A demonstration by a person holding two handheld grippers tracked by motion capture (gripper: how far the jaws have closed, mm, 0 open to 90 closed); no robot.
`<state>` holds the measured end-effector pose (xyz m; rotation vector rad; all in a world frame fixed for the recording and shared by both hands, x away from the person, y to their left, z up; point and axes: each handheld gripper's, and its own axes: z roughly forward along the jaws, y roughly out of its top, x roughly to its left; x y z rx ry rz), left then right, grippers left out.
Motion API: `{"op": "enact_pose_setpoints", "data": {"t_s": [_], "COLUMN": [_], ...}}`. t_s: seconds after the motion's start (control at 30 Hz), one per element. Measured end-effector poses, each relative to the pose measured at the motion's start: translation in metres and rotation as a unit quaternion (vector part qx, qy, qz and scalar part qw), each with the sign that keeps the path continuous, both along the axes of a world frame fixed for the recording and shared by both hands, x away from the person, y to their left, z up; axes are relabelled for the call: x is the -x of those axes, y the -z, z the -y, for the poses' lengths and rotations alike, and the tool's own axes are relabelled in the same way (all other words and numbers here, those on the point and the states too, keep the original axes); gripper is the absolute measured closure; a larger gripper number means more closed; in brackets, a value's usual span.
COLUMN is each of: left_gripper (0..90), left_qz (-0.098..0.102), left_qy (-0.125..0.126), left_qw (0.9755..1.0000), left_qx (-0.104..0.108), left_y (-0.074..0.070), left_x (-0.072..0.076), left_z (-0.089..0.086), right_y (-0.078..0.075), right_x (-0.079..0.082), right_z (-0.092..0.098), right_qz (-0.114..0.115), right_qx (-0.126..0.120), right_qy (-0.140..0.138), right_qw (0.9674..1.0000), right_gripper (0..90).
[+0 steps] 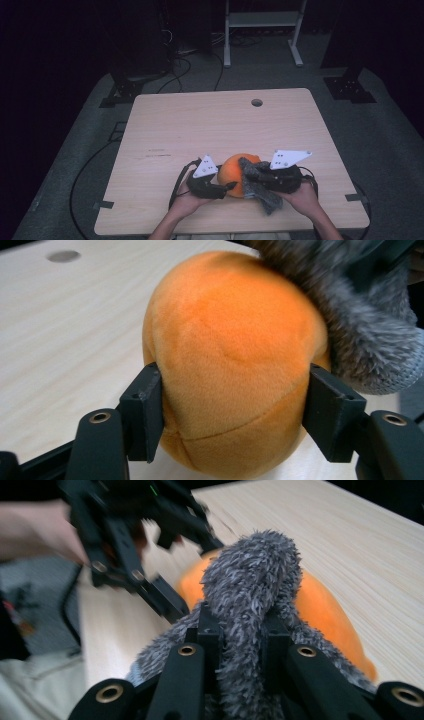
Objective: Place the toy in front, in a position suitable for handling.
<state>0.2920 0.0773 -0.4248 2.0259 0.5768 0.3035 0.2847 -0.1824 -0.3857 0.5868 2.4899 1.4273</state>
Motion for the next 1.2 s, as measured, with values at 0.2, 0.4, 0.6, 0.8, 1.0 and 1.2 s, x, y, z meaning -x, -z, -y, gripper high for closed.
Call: {"op": "enact_pose_setpoints", "data": {"t_s": [0.2, 0.4, 0.6, 0.8, 1.0, 1.2], "left_gripper": [33.7, 33.7, 32.5, 18.0, 30.3, 35.9], "left_qz": [-0.008, 0.028, 0.031, -0.021, -0.04, 0.014], "left_qy": [-0.011, -0.004, -0.008, 0.0, -0.013, 0.001], "left_qw": [0.9999, 0.9996, 0.9992, 0.9994, 0.9981, 0.9999], "left_qx": [-0.003, -0.007, -0.022, 0.028, 0.045, 0.003], "left_y": [0.002, -0.006, -0.007, -0.003, 0.002, -0.004], "left_x": [-0.001, 0.006, 0.007, -0.004, -0.008, 0.007], "left_z": [-0.003, 0.008, 0.007, -0.001, 0.003, 0.018], "right_y": [0.024, 0.0, 0.01, 0.02, 0.02, -0.002], "right_x": [-0.01, 0.001, -0.005, -0.008, -0.008, 0.006], "right_z": [0.009, 0.01, 0.006, 0.01, 0.016, 0.0], "right_qz": [-0.029, 0.008, -0.008, -0.022, -0.023, 0.02], "right_qx": [0.028, -0.019, -0.001, 0.014, 0.024, 0.011], "right_qy": [0.021, 0.013, 0.021, 0.028, 0.037, -0.001], "right_qw": [0.9989, 0.9997, 0.9997, 0.9993, 0.9988, 0.9997], "right_gripper": [76.4, 76.4, 76.6, 76.6, 76.6, 76.6]}}
